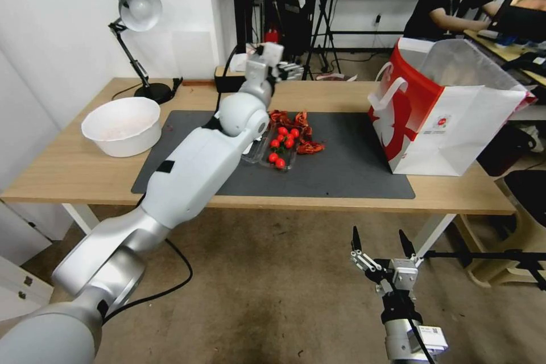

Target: Pick up the trash from the table and place it into the takeout bag.

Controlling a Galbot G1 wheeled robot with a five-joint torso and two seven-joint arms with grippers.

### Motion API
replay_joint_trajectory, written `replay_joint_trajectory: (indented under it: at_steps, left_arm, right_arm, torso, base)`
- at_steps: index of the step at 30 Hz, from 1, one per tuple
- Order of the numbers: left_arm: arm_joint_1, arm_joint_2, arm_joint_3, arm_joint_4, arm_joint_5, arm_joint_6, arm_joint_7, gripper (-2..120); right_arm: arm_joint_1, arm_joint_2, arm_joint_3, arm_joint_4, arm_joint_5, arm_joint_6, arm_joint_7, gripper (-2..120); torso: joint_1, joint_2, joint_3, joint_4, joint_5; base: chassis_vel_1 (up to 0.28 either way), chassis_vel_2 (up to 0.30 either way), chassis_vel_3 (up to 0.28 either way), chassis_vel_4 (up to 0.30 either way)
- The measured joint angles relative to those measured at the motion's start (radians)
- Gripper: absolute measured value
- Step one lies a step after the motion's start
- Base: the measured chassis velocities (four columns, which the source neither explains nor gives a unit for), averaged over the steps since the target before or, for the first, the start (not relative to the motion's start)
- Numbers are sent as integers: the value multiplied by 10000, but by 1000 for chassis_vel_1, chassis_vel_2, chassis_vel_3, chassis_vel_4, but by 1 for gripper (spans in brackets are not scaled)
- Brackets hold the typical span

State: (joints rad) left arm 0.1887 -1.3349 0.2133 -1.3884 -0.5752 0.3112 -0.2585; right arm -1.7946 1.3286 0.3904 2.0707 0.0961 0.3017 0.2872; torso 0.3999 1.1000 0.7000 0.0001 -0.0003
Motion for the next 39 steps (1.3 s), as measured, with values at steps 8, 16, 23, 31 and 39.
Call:
replay_joint_trajectory:
  at_steps: [8, 16, 23, 31, 39]
  left_arm:
    - [1414, 664, -1046, -1086, 143, 109, -2572, 100]
    - [3708, 1365, -2616, -2419, 967, 13, -2999, 100]
    - [5437, 1613, -3352, -3431, 1525, -292, -2976, 100]
    - [7109, 1641, -4038, -4393, 1760, -685, -2738, 100]
    - [8015, 1607, -4336, -4831, 1900, -994, -2512, 100]
  right_arm:
    - [84, -211, -20, -43, 20, -25, 18, 100]
    - [55, -325, -90, 112, 21, -100, 28, 100]
    - [68, -406, -125, 191, -23, -256, 171, 100]
    - [56, -412, -181, 309, -41, -266, 178, 100]
    - [37, -422, -180, 373, -53, -267, 177, 100]
  torso:
    - [1, 0, 0, -2, 2]
    - [0, 0, 0, 0, 2]
    - [1, 0, -1, 0, 3]
    - [0, 1, -1, 0, 1]
    - [0, 1, -1, -1, 3]
  base:
    - [0, 0, 0, 0]
    - [0, 0, 0, 0]
    - [0, 0, 0, 0]
    - [0, 0, 0, 0]
    - [0, 0, 0, 0]
